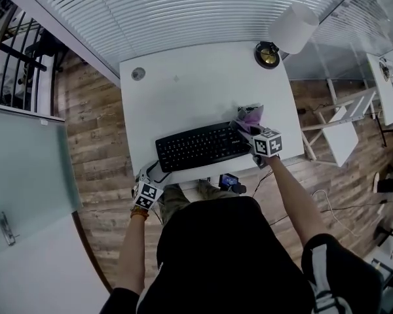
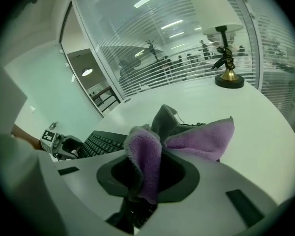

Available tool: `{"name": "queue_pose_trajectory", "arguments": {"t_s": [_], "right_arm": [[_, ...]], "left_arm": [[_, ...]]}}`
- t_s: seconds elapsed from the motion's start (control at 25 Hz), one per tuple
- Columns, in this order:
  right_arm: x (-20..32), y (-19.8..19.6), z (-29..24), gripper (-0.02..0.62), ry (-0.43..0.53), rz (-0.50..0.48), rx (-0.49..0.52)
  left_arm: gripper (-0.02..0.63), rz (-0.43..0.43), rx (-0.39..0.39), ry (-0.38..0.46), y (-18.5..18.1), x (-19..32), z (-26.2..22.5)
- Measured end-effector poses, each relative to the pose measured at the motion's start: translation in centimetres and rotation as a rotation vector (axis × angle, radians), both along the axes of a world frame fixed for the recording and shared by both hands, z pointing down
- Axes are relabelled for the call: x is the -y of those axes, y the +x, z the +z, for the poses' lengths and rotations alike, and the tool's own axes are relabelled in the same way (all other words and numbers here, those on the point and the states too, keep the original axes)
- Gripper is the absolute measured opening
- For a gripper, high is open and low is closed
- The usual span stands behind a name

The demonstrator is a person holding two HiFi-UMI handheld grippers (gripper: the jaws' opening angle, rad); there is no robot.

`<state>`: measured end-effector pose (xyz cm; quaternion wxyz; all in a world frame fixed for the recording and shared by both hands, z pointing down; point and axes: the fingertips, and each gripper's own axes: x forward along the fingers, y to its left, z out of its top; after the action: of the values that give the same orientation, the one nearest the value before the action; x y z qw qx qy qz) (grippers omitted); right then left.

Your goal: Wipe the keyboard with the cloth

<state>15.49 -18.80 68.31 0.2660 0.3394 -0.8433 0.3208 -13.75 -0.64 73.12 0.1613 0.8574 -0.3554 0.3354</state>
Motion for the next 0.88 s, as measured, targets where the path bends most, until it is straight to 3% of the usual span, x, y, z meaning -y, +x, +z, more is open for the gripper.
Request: {"name": "queue_pose_trajectory", "arguments": {"t_s": [0.88], "right_arm": [[-3.0, -9.0, 0.4, 0.083, -0.049, -0.234, 0.014]], "left_arm": [[0.284, -0.001, -0.003, -0.021, 0.1, 0.1, 0.1]]}}
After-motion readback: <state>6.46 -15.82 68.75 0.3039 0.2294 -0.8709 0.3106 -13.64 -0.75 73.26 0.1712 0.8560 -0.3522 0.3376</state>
